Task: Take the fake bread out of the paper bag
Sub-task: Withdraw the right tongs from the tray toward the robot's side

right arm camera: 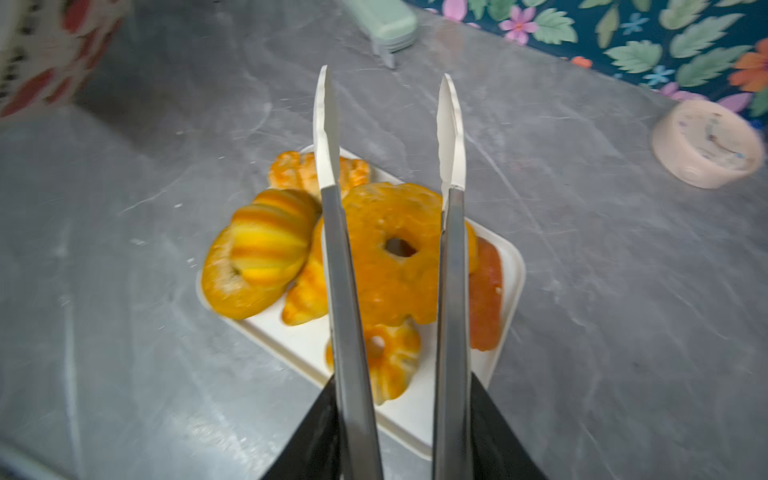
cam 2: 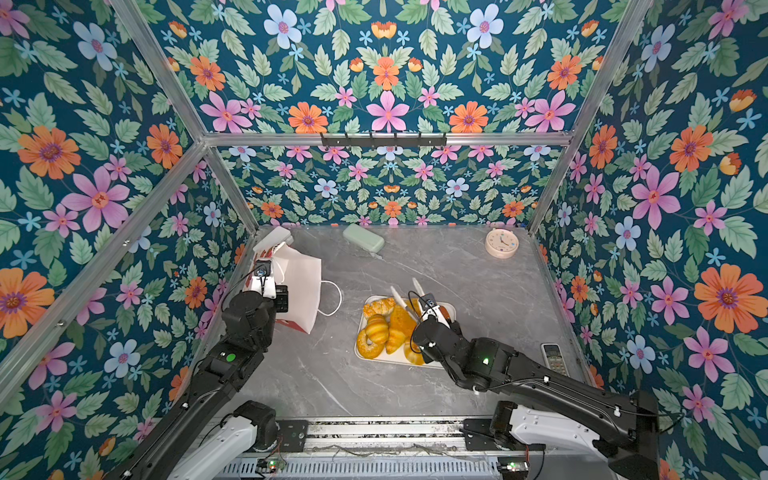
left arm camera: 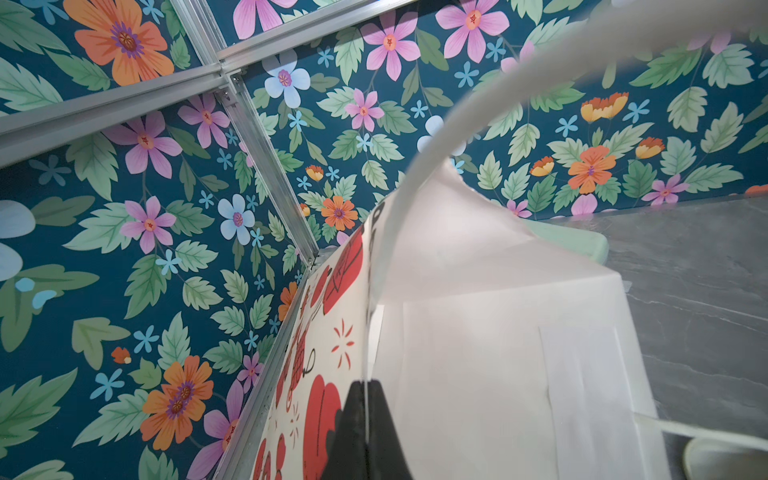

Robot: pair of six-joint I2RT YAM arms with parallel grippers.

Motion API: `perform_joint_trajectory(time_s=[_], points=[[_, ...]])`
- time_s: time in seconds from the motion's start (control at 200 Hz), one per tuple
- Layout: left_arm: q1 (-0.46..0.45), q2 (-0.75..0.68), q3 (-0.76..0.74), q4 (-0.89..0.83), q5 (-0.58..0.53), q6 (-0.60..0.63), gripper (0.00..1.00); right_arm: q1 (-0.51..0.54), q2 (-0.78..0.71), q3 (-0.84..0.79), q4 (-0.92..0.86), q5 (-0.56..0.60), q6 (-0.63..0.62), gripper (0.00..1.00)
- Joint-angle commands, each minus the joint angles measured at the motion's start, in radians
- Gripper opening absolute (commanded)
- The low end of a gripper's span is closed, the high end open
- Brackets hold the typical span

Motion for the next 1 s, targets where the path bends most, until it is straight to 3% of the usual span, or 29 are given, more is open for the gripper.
perform_joint_trajectory(time_s=[0.0, 0.17, 0.31, 0.53, 0.775, 0.995], points=[[0.001, -0.005, 0.008, 0.033, 0.002, -0.007, 0.0, -0.132, -0.022, -0.025, -0.048, 0.028, 0.033, 0.42], [0.002, -0.018, 0.025, 0.019, 0.015, -0.015, 0.0, -0.421, -0.042, -0.106, -0.012, -0.121, 0.047, 0.42], [0.001, -0.026, 0.05, 0.002, 0.032, -0.019, 0.0, -0.656, 0.026, -0.152, 0.024, -0.291, 0.077, 0.43], [0.002, -0.045, 0.083, -0.029, 0.066, -0.039, 0.0, -0.722, 0.176, -0.12, 0.045, -0.293, 0.071, 0.44], [0.002, -0.053, 0.15, -0.088, 0.127, -0.082, 0.0, -0.886, 0.378, -0.051, -0.002, -0.445, 0.082, 0.44], [0.002, -0.056, 0.217, -0.173, 0.218, -0.162, 0.0, -0.958, 0.5, -0.022, -0.02, -0.543, 0.077, 0.44]])
